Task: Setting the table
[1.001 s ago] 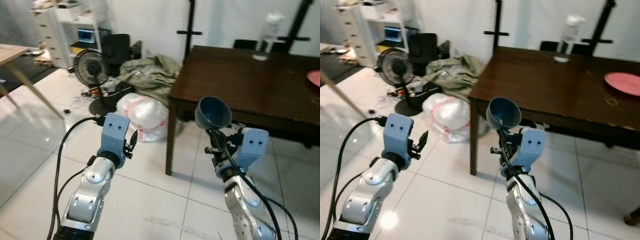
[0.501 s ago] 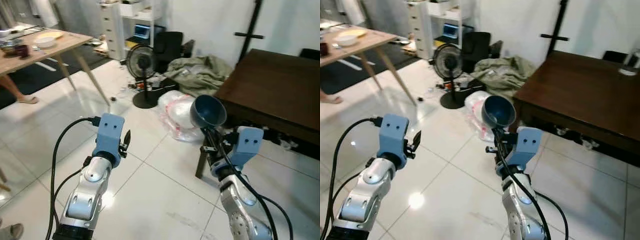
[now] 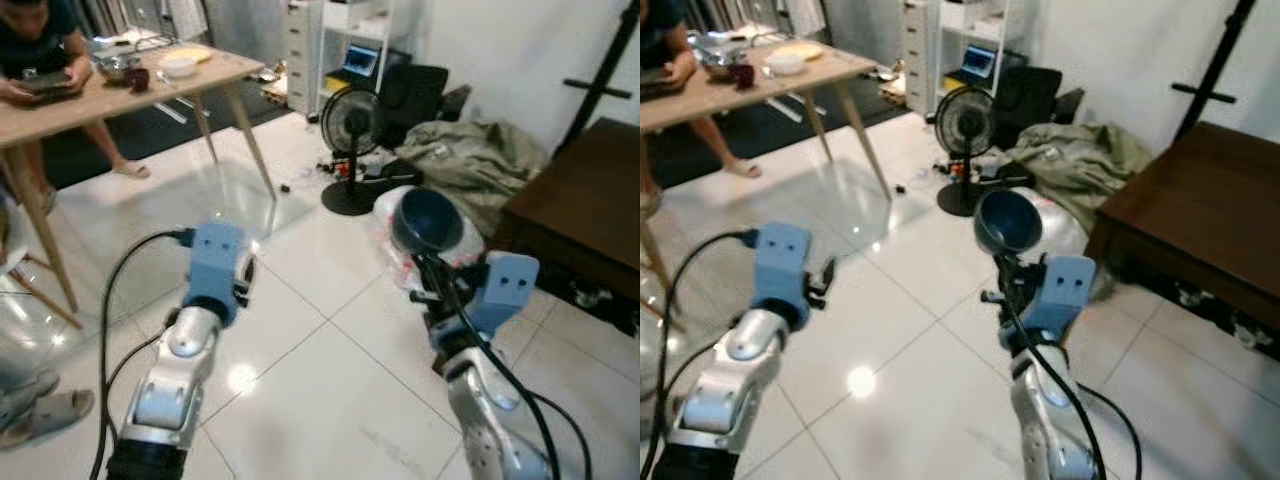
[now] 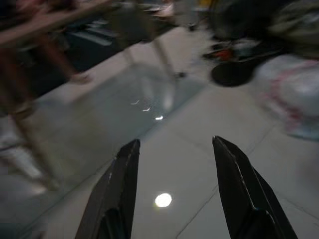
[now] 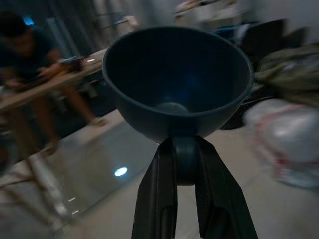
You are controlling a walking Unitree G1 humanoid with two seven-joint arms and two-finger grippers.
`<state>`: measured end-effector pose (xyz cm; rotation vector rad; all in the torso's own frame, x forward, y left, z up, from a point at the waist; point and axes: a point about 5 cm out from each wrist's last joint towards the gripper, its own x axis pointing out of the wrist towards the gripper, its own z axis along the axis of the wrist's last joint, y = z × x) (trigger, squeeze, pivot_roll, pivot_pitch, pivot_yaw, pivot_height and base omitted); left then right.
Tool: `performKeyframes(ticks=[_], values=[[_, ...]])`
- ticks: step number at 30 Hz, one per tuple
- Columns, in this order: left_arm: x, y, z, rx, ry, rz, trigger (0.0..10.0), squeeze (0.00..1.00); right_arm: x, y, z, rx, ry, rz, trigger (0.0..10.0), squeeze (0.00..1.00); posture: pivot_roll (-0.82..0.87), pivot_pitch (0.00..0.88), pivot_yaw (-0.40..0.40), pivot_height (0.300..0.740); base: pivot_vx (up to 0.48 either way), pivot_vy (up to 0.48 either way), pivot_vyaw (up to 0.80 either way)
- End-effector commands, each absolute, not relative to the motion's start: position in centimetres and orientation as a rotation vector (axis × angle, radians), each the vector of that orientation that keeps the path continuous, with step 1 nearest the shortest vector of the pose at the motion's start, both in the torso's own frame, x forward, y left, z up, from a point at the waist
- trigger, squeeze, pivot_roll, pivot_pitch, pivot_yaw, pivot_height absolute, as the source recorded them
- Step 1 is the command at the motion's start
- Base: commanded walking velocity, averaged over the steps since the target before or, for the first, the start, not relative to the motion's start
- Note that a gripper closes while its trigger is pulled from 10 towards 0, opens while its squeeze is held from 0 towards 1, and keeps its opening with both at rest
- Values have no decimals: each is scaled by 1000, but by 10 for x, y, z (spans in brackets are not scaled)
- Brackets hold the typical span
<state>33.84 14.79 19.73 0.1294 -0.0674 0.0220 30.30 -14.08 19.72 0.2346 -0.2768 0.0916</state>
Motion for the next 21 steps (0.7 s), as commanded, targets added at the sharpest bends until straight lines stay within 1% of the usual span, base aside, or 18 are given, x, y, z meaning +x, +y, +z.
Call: performKeyframes(ticks=[1,3,21], values=[[339,149,191,135,-35,42,10000,0,301,-143,196,241,-277,85,10000,0,55,50,102,740,0,0,781],[341,156,188,149,-21,102,10000,0,301,-142,197,246,-280,83,10000,0,54,49,101,740,435,0,0],[344,156,188,155,-22,119,10000,0,302,-140,198,256,-292,100,10000,0,58,48,95,740,444,0,0]])
